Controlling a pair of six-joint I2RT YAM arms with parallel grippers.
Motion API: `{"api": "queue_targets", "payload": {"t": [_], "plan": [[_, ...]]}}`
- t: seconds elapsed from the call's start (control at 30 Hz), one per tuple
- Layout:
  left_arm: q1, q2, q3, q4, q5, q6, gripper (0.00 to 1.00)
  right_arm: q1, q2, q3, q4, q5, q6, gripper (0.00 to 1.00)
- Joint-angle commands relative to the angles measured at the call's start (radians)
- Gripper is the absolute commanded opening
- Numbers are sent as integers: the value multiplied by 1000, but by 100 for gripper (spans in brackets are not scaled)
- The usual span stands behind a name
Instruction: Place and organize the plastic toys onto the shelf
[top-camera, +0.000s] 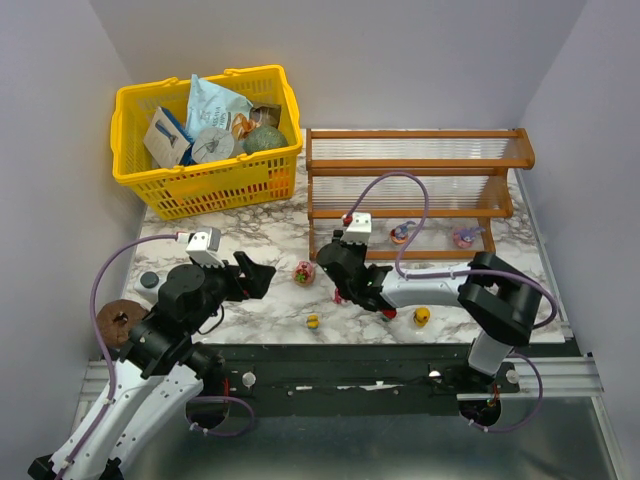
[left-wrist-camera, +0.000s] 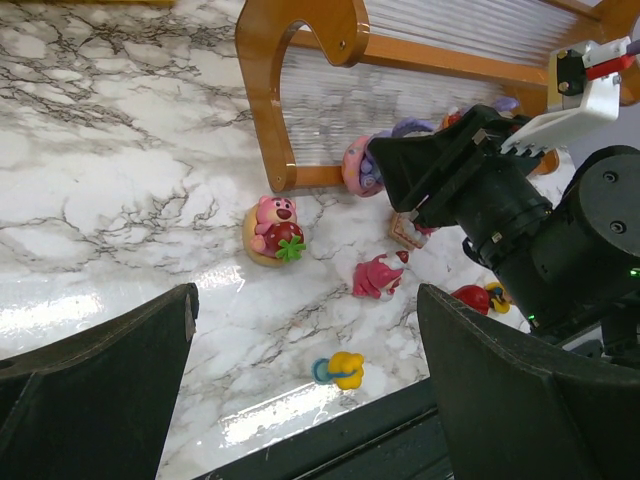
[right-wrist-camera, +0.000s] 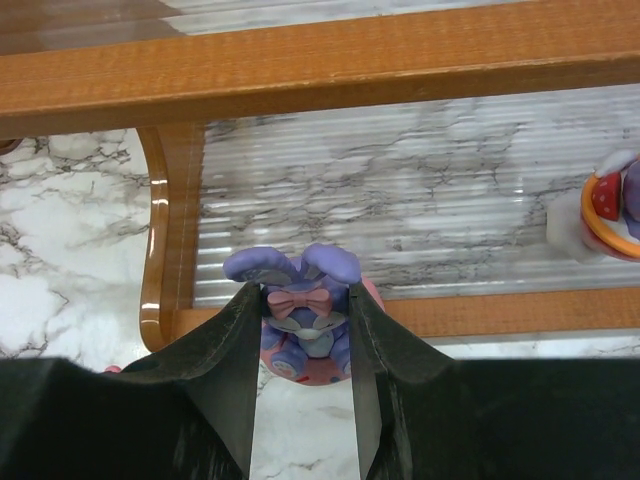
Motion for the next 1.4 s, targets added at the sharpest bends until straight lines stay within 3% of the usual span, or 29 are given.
{"api": "queue_targets", "payload": {"t": [0.0,0.33,0.67,1.13,1.37], "plan": [[-5,-5,2,8,-4,12,99,-13,40,-13,167,69,-46,1],[-5,-14,-1,12,13,20,99,-24,92,-19,274,74,-79,3],[-5,-8,-1,11,16,21,99,-31,152,-18,334,91,-81,19],[-5,-8,0,12,25,25,99,-39,245,-2,484,166,-142,17],[-5,-6,0,12,28,26,99,-45,278,2,618,178,-260,16]]}}
